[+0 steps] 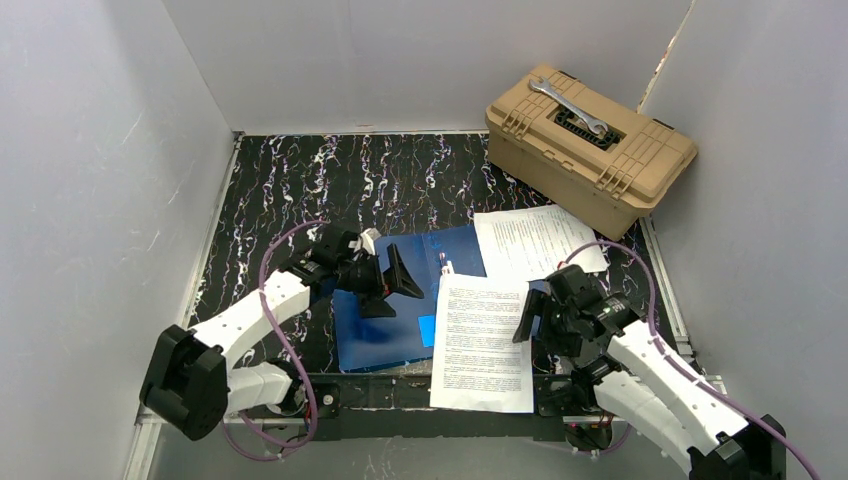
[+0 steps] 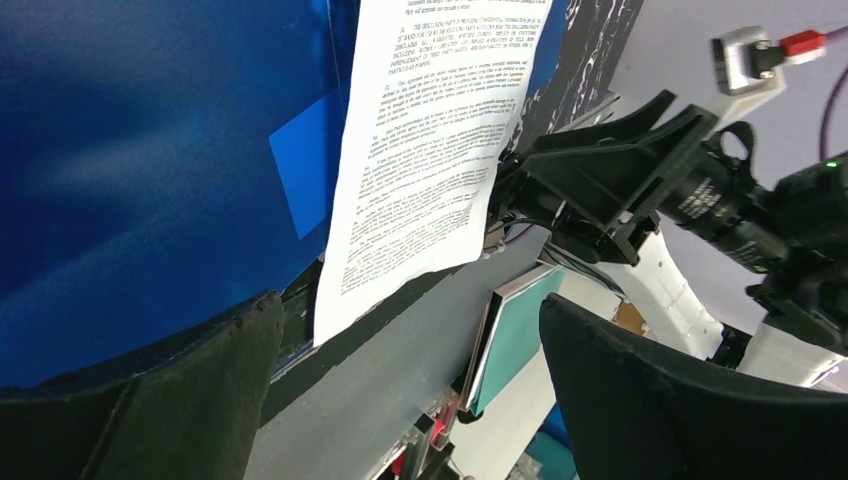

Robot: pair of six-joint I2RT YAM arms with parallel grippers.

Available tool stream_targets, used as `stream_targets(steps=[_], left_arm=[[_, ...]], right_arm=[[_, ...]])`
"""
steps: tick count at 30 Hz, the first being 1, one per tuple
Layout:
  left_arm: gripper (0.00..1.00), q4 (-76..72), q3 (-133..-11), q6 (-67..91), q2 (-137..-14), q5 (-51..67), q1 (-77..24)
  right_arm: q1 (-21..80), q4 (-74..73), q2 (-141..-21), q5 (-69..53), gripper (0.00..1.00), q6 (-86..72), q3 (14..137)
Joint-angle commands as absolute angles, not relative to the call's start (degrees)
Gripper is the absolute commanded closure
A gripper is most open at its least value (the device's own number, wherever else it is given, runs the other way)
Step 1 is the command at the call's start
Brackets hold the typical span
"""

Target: Put the files into the folder

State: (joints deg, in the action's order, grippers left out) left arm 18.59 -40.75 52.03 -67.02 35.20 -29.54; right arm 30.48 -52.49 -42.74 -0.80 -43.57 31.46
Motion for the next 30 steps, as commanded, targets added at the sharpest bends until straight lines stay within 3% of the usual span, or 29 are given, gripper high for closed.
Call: stream_targets(steps=[1, 14, 26, 30], left_arm=[[0.02, 13.0, -39.38, 54.14, -69.83, 34.73, -31.46], [0.02, 8.02, -36.13, 54.2, -77.5, 33.93, -33.29], [0.02, 6.12, -33.11, 53.44, -79.95, 33.31, -33.4], [0.02, 5.71, -32.46, 53.5, -80.37, 33.44, -33.37]], right_arm=[[30.32, -46.38, -40.69, -6.61, 0.12, -49.05, 25.21], [30.4, -37.72, -35.63, -12.17, 0.18, -54.93, 14.76], [30.38, -32.96, -32.35, -13.66, 0.52, -58.69, 10.37], [30.39, -30.83, -31.2, -14.28, 0.54, -60.0, 8.96]])
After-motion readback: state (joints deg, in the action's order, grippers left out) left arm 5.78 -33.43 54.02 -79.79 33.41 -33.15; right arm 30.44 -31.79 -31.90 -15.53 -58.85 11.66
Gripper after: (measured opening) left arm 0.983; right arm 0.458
